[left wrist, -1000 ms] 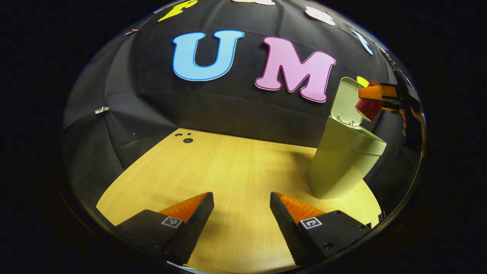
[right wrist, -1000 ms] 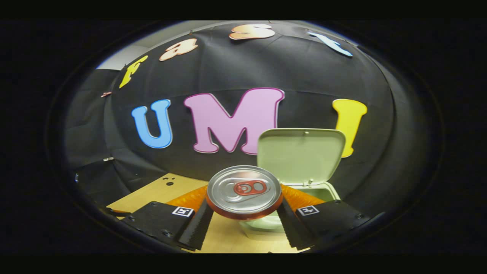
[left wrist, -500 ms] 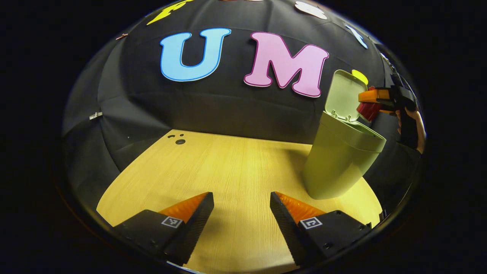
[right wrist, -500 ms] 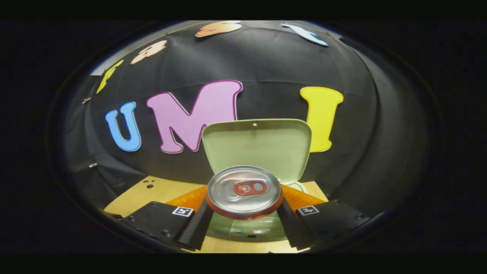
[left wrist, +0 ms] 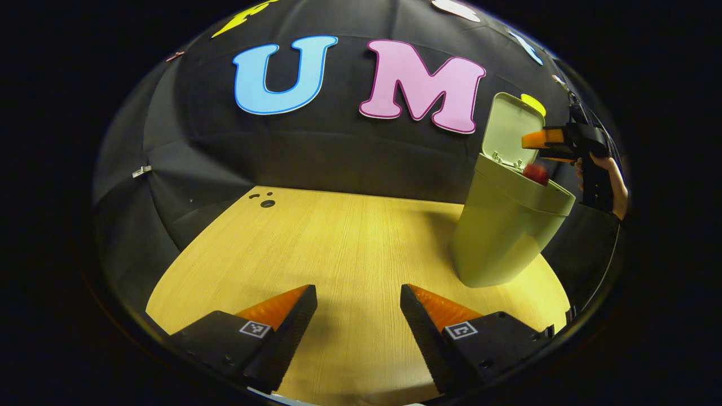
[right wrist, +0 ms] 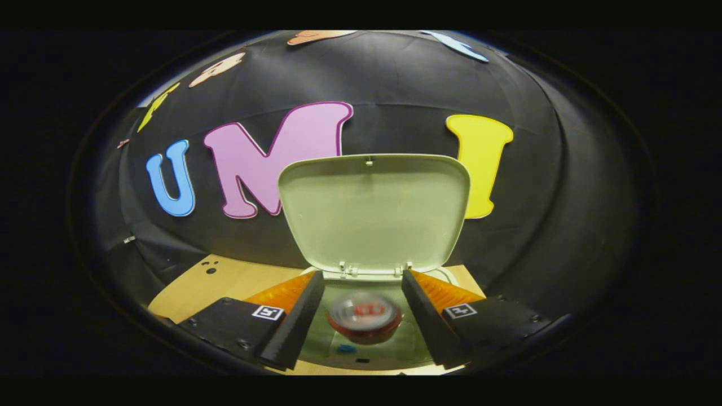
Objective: Press the lid of the desktop garbage bin to open it, pick up the crumpled paper on the desktop and throw it into the bin, then pick up the pop can on the desktop and drop it into the bin, and finally close the garbage bin lid.
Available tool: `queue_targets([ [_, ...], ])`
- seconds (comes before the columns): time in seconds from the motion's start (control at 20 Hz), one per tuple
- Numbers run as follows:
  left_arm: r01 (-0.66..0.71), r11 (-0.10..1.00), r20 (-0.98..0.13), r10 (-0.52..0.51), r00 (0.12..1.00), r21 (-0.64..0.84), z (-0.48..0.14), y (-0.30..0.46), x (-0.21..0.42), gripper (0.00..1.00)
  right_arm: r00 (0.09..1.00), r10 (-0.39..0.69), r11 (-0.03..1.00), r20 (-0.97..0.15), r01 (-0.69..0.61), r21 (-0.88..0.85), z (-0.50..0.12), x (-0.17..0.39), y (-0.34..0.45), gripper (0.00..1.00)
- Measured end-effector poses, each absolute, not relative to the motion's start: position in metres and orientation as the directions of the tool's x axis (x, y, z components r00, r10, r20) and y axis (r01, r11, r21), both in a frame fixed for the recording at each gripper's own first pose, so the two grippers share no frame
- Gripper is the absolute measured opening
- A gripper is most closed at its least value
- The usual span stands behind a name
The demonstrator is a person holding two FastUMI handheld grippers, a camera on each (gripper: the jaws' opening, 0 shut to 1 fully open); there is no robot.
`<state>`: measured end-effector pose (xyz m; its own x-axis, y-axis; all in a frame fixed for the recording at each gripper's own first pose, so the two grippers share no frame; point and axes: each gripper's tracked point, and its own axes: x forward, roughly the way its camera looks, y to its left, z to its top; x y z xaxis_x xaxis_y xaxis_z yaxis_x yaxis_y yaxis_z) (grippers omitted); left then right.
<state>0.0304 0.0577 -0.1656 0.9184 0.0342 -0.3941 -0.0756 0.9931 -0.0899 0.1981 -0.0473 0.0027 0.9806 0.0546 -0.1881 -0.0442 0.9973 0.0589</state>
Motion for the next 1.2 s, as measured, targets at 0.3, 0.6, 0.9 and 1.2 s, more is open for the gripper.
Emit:
queue_targets([
  [0.3,-0.076,0.993,-0.404,0.031,0.914,-0.095,-0.169,0.058,0.028,0.96,0.987,0.053,0.997,-0.150,-0.044,0.060,0.025,0.195,-0.048,0.97],
  [0.6,-0.074,0.993,-0.414,0.030,0.910,-0.091,-0.175,0.058,0.023,0.96,0.997,0.057,0.998,-0.047,-0.056,0.038,0.090,0.189,-0.046,0.96],
  [0.9,-0.100,0.990,-0.424,0.047,0.905,-0.104,-0.181,0.068,0.016,0.96,0.998,0.055,0.998,0.036,-0.055,0.012,0.145,0.200,-0.043,0.96],
  [1.2,-0.163,0.977,-0.430,0.090,0.898,-0.136,-0.187,0.085,0.003,0.96,0.999,0.042,0.998,0.030,-0.043,0.044,0.167,0.235,-0.044,0.96],
])
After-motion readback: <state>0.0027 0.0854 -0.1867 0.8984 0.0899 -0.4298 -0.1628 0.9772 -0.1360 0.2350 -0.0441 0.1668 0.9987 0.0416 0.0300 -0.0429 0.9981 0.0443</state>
